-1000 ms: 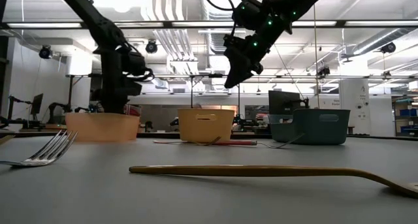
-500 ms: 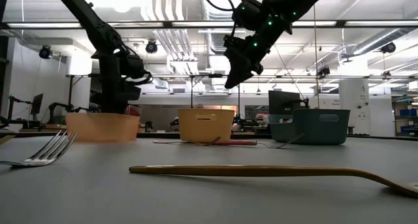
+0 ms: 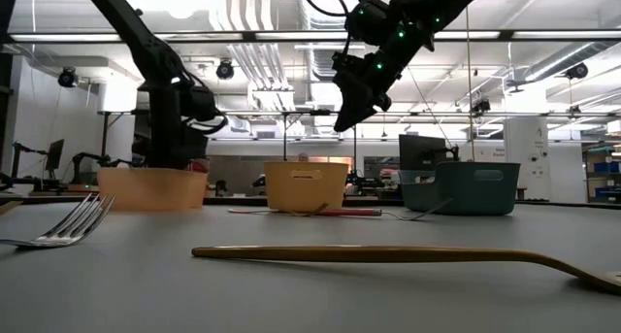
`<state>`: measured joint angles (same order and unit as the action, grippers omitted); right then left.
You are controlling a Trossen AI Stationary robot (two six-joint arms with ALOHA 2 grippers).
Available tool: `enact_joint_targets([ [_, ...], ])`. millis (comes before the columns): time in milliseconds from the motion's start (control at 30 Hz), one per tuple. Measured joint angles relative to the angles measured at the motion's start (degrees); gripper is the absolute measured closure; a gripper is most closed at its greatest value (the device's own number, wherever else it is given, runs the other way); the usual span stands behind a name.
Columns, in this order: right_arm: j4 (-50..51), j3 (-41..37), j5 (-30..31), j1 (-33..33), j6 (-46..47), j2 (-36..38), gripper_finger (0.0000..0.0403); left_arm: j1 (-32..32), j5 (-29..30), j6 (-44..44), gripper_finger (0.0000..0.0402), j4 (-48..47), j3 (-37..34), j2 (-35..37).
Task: Sort silverware by color (type)
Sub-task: Adjust the gold fork in the orange bin
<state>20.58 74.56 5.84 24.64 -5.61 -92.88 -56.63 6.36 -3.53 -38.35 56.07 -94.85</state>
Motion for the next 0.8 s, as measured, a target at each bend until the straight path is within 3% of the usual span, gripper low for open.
enact_joint_targets([
  [800,0.0,0.0,0.0,0.0,0.0,0.0,0.0321,0.0,-2.8,0.6,0.0322,5.6,-1.6,-0.7],
])
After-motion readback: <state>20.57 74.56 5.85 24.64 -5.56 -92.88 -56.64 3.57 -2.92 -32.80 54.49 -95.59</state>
